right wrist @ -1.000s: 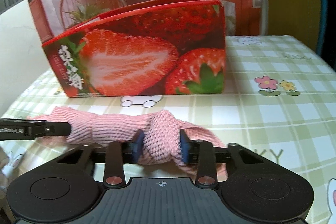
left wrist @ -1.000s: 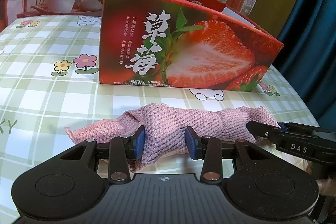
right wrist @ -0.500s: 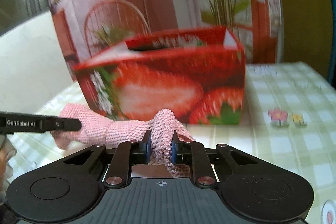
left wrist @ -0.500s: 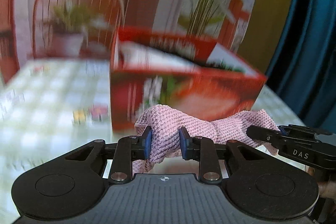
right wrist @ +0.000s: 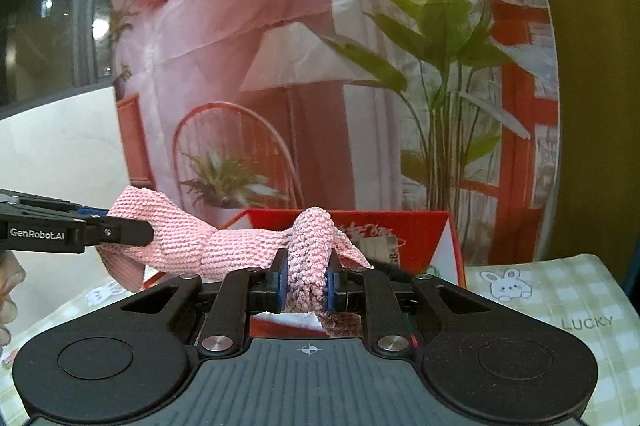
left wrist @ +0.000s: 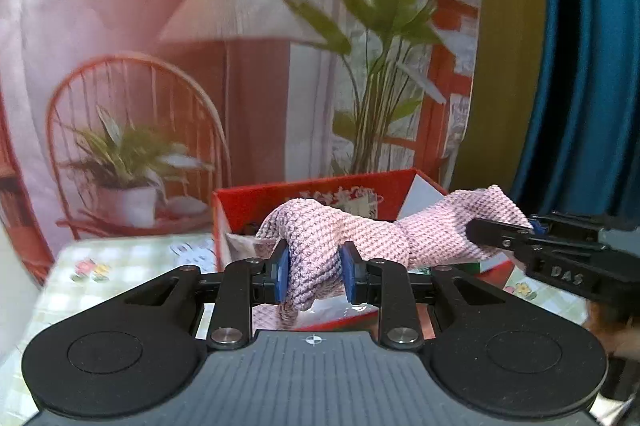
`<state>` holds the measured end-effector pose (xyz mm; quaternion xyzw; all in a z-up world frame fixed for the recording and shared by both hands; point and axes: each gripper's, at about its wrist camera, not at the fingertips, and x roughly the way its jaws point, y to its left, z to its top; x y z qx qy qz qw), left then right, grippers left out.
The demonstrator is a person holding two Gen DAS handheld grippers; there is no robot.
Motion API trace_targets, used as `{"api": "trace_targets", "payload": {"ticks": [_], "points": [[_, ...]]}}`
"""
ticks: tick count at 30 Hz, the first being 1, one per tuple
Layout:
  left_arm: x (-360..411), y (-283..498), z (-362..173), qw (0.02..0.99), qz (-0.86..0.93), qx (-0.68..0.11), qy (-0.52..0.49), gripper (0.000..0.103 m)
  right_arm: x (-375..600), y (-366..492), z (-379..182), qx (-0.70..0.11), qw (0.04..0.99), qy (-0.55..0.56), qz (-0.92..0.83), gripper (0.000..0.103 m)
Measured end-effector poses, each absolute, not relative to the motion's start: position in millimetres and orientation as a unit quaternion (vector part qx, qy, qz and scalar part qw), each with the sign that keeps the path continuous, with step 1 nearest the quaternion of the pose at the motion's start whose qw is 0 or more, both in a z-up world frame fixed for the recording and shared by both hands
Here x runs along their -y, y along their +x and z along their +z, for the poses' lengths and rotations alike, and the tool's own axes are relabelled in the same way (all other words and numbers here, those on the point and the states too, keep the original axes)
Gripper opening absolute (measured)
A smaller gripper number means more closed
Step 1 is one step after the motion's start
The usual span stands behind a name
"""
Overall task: Organize soft objects
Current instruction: 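Lift the pink cloth with both tools into the red box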
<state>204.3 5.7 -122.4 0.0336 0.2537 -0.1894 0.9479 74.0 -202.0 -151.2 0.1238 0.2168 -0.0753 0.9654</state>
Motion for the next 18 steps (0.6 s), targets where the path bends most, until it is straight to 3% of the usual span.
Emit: {"api": "trace_targets", "payload": {"ticks": [18], "points": [[35, 298, -184, 0.913, -0.156, -0.362, 0.105, 0.028, 243, 163, -219, -0.337, 0.927, 0.132, -0.099, 0.017]]}}
